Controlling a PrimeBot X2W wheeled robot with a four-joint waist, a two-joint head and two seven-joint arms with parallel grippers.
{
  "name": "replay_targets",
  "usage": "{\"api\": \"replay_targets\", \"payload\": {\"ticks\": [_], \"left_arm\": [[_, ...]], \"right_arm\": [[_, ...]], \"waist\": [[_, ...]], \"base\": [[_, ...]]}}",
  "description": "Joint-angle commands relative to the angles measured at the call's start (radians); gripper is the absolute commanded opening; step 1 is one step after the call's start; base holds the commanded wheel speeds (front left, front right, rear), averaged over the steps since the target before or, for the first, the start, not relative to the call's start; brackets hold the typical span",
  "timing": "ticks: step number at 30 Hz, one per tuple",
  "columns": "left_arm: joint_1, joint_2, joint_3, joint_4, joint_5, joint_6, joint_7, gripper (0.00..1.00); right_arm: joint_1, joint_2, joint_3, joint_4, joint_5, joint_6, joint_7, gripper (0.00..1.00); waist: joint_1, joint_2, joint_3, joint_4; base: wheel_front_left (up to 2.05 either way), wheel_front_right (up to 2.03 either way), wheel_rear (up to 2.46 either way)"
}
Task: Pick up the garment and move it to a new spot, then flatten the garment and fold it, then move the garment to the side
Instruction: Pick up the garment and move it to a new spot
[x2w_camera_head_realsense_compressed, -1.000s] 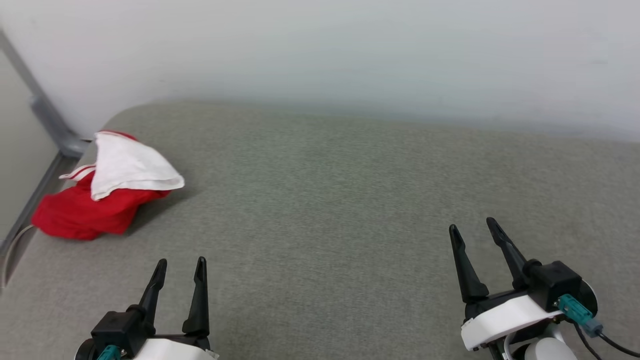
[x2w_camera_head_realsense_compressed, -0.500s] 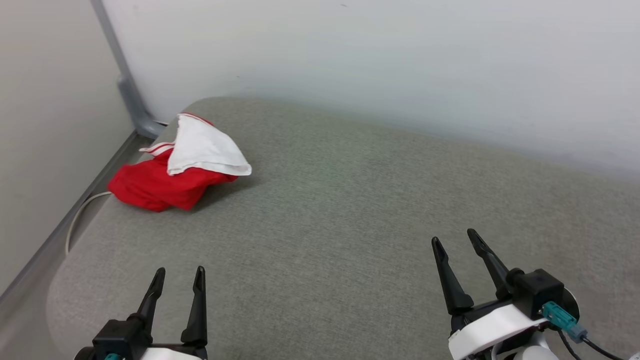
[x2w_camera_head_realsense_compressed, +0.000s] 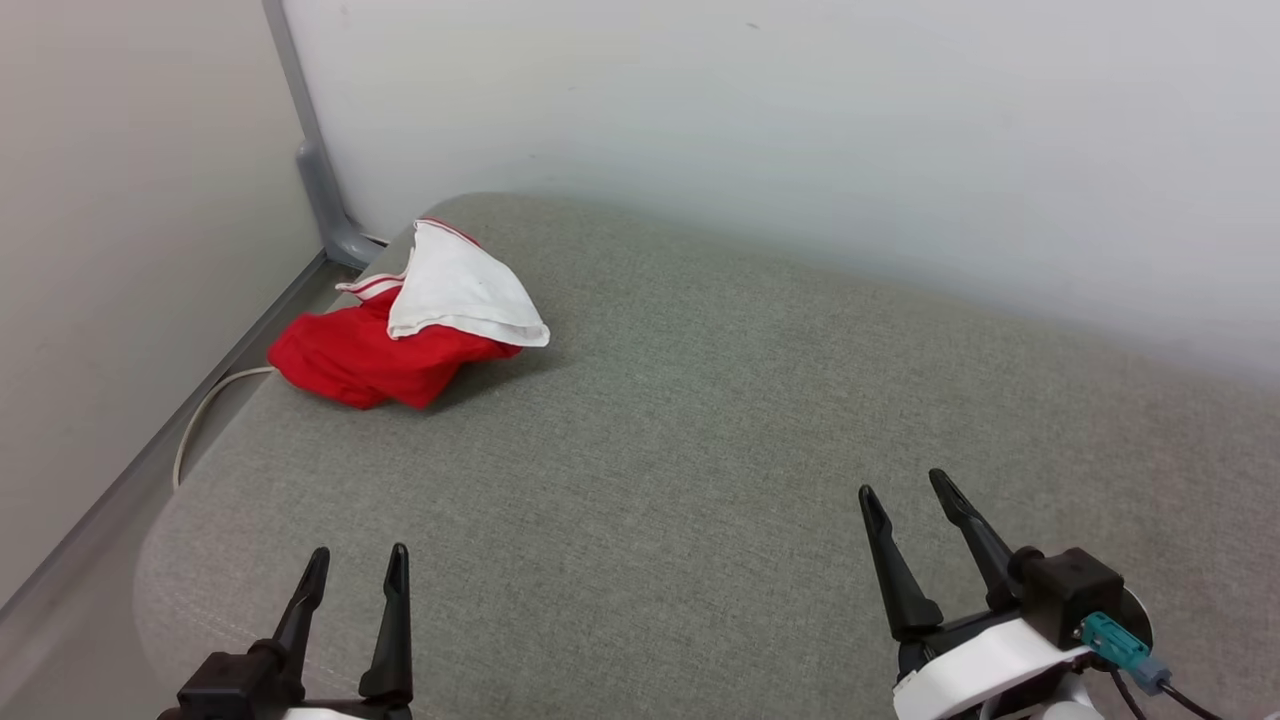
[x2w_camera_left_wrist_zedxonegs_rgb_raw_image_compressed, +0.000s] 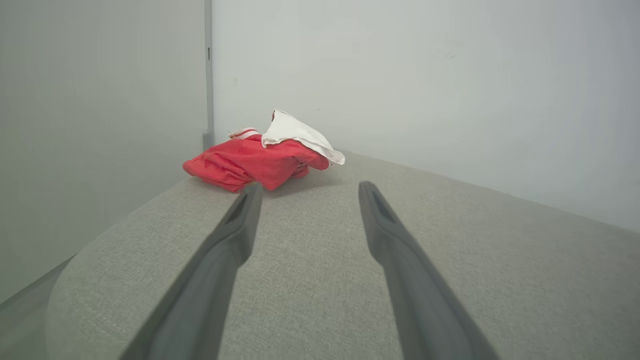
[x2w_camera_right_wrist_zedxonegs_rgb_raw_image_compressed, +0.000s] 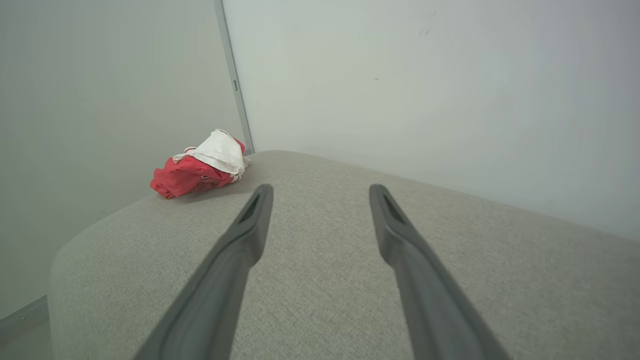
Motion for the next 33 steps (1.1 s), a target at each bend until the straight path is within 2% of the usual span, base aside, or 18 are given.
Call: {"api": "replay_targets", "payload": {"ticks": [1,8,11,15,18,27,30,33], "left_arm": [[0.004,0.001,-0.001,0.008,-0.014,-0.002,-0.003,1.00],[-0.048,-0.001,0.019,0.033,-0.067,-0.002,-0.003,1.00],[-0.105,0.031,0.004,0.087,-0.100,-0.002,-0.003,1.00],[-0.233,0.123,-0.018,0.208,-0.152,-0.002,0.009,1.00],[-0.371,0.216,-0.046,0.267,-0.222,-0.002,0.058,1.00],[-0.646,0.503,-0.208,0.325,-0.496,-0.001,0.431,1.00],[-0.715,0.579,-0.247,0.364,-0.552,-0.001,0.511,1.00],[-0.766,0.636,-0.288,0.408,-0.587,-0.001,0.542,1.00]], "right_arm": [[-0.004,-0.001,0.000,-0.005,-0.003,-0.001,-0.002,1.00],[-0.028,-0.001,-0.008,-0.017,-0.034,-0.001,-0.002,1.00],[-0.049,-0.001,-0.014,-0.024,-0.063,-0.001,-0.002,1.00],[-0.079,-0.001,-0.023,-0.036,-0.098,-0.001,-0.002,1.00],[-0.102,-0.001,-0.045,-0.051,-0.126,-0.001,-0.002,1.00],[-0.151,-0.001,-0.075,-0.088,-0.184,-0.001,-0.002,1.00],[-0.169,-0.001,-0.076,-0.098,-0.191,-0.001,-0.002,1.00],[-0.178,-0.001,-0.075,-0.107,-0.194,-0.001,-0.002,1.00]], "waist": [[0.0001,0.0000,0.007,-0.005],[0.0001,0.0000,0.070,-0.038],[0.0001,0.0000,0.123,-0.060],[0.0001,0.0000,0.206,-0.095],[0.0001,0.0000,0.271,-0.117],[0.0001,0.0000,0.434,-0.175],[0.0001,0.0000,0.474,-0.194],[0.0001,0.0000,0.505,-0.212]], "base": [[0.00,0.00,0.00],[0.00,0.00,0.00],[0.00,0.00,0.00],[0.00,0.00,0.00],[0.00,0.00,0.00],[0.00,0.00,0.00],[0.00,0.00,0.00],[0.00,0.00,0.00]]}}
